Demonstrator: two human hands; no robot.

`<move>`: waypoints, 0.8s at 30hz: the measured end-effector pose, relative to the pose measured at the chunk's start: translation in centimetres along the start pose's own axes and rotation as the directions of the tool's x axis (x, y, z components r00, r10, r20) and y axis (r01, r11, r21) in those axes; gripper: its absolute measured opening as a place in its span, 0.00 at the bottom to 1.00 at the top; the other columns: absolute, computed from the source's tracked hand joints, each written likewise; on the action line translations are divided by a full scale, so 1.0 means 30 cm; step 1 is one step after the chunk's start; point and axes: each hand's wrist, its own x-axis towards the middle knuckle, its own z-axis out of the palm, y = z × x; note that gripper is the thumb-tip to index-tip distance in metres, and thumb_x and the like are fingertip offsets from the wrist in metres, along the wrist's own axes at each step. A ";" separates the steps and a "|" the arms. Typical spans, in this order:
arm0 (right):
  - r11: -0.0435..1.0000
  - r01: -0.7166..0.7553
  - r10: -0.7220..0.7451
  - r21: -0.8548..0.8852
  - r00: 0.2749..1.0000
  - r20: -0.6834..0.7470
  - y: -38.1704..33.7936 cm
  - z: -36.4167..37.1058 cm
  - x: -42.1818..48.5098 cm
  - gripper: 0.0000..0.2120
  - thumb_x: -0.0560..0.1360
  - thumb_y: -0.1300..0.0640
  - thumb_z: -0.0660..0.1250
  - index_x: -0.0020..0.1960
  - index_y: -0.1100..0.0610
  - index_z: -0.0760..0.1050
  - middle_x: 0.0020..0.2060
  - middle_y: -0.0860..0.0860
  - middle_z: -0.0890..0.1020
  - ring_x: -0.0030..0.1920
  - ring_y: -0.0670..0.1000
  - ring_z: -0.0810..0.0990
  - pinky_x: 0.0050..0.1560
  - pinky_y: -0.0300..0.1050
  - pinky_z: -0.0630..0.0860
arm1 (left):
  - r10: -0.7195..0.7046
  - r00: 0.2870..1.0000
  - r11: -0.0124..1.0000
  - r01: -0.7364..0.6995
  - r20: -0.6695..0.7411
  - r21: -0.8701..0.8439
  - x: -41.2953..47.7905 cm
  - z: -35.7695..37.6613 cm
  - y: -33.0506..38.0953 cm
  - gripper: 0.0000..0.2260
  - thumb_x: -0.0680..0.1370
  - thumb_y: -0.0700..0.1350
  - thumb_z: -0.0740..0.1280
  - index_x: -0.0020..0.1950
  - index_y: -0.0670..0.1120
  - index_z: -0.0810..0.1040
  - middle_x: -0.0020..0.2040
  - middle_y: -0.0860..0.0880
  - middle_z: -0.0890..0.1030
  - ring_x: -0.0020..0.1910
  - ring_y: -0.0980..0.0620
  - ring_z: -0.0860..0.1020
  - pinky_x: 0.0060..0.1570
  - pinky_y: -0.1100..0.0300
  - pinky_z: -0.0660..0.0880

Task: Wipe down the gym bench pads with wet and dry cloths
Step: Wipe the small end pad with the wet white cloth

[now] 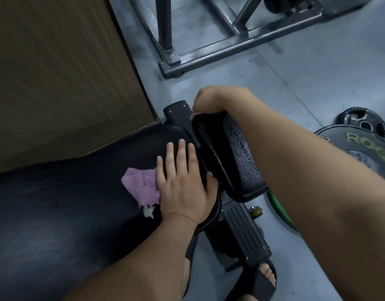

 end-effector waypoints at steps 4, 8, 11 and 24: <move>0.998 0.035 -0.033 -0.042 0.998 0.059 -0.013 -0.002 0.014 0.26 0.70 0.36 0.66 0.61 0.50 0.80 0.61 0.50 0.81 0.59 0.58 0.79 0.66 0.57 0.74 | 0.006 1.000 1.000 -0.006 0.002 -0.002 0.000 -0.002 -0.001 0.35 0.78 0.60 0.55 0.82 0.45 0.59 0.83 0.46 0.54 0.82 0.44 0.47 0.79 0.41 0.48; 0.997 -0.063 0.064 -0.055 0.997 0.029 0.144 -0.059 0.007 0.25 0.69 0.35 0.66 0.51 0.56 0.77 0.58 0.54 0.81 0.53 0.59 0.80 0.63 0.57 0.76 | 0.000 1.000 1.000 0.000 0.002 -0.006 -0.001 -0.002 0.002 0.34 0.79 0.60 0.56 0.81 0.44 0.59 0.83 0.46 0.55 0.82 0.44 0.48 0.78 0.40 0.49; 0.988 -0.152 0.151 -0.014 0.987 -0.057 0.200 -0.048 0.018 0.21 0.69 0.41 0.62 0.52 0.56 0.76 0.62 0.57 0.80 0.56 0.61 0.79 0.64 0.58 0.76 | -0.002 1.000 1.000 0.002 0.005 -0.004 -0.001 0.001 0.003 0.34 0.79 0.60 0.56 0.81 0.44 0.59 0.83 0.46 0.55 0.82 0.44 0.49 0.78 0.40 0.49; 0.977 -0.184 0.202 0.107 0.960 -0.193 0.265 -0.004 -0.068 0.20 0.81 0.46 0.60 0.64 0.58 0.78 0.67 0.62 0.77 0.66 0.62 0.75 0.64 0.50 0.71 | -0.002 1.000 1.000 0.001 -0.010 -0.012 -0.002 0.001 0.002 0.34 0.78 0.59 0.55 0.81 0.44 0.59 0.82 0.46 0.56 0.82 0.44 0.49 0.78 0.40 0.49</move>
